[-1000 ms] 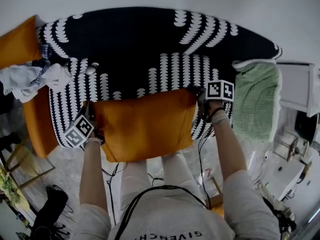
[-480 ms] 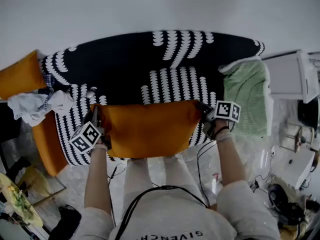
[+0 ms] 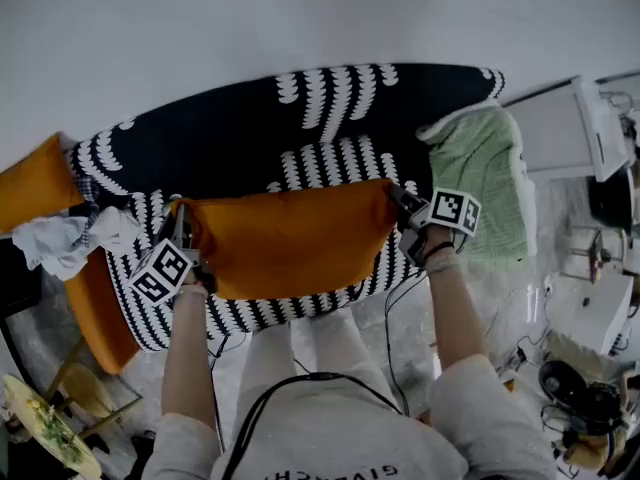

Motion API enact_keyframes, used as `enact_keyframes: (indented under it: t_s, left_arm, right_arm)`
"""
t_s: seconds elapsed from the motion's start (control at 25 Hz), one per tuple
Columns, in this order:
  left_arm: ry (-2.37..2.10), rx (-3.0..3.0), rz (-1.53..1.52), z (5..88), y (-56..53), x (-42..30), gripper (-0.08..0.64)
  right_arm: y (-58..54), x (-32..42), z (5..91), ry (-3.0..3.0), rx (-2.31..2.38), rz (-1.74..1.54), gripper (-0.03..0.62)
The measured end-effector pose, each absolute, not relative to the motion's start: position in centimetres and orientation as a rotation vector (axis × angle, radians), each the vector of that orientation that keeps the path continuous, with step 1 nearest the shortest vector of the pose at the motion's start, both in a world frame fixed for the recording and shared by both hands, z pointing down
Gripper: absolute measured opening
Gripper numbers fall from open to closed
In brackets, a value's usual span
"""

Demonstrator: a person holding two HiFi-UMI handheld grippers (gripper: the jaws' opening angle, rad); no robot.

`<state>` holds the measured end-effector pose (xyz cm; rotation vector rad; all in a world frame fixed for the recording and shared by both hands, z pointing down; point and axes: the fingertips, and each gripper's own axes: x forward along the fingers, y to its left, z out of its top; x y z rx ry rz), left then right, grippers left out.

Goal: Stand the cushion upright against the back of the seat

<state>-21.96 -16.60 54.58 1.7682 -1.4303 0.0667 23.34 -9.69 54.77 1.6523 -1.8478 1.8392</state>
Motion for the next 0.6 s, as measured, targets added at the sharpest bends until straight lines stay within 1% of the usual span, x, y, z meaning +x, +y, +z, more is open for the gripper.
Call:
enact_keyframes:
  t_s: [0.16, 0.6]
  left_arm:
    - [-1.438, 1.782, 0.050, 53.6, -17.6, -20.9, 0.084]
    - [-1.535, 1.730, -0.022, 52.7, -18.7, -21.7, 0.084]
  right_arm:
    - [-10.9, 24.6, 54.2, -1.878, 1.681, 1.840, 0.021]
    - [-15.2, 24.6, 53.8, -1.932, 1.656, 1.864, 0.021]
